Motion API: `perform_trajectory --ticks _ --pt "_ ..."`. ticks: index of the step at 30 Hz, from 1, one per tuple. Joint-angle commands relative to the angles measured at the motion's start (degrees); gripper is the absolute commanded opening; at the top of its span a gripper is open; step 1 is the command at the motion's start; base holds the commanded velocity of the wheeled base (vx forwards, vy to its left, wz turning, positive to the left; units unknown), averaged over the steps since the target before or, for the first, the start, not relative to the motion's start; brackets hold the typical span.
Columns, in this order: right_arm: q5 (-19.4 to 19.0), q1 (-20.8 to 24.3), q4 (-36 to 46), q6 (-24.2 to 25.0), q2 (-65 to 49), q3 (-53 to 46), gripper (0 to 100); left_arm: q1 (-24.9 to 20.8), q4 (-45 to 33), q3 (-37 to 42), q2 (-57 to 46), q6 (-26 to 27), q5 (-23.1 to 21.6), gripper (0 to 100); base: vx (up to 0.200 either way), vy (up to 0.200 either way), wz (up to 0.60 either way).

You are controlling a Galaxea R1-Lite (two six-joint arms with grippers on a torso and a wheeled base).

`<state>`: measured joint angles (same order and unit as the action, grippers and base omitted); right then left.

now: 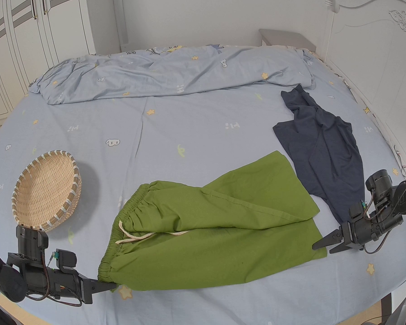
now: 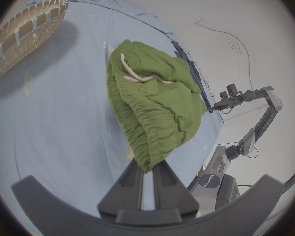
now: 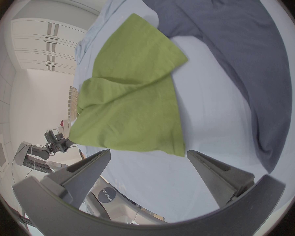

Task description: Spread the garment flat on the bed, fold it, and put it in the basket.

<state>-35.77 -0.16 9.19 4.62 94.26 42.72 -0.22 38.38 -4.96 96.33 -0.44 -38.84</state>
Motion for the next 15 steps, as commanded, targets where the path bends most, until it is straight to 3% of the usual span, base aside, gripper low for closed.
perform_trajectory --ticks 1,5,10,15 --pt "-1.50 -0.90 -0.05 -0.75 4.27 -1.32 100 0.66 0.12 -1.37 0.00 0.00 -0.01 0 0.000 0.000 0.00" --pt "-4.40 -1.95 -0.05 -1.63 4.62 -1.06 100 0.75 0.12 -1.37 -0.18 0.00 -0.01 0 0.000 0.000 0.00" --pt "-4.57 -2.04 -0.49 -2.69 6.38 -0.88 100 0.57 0.12 -1.37 -0.18 0.00 -0.01 0 0.000 0.000 0.00" --pt "-4.93 -2.13 -6.03 -2.60 7.61 -2.64 100 0.48 0.12 -1.37 -0.18 0.00 -0.10 0 0.000 0.000 0.00"
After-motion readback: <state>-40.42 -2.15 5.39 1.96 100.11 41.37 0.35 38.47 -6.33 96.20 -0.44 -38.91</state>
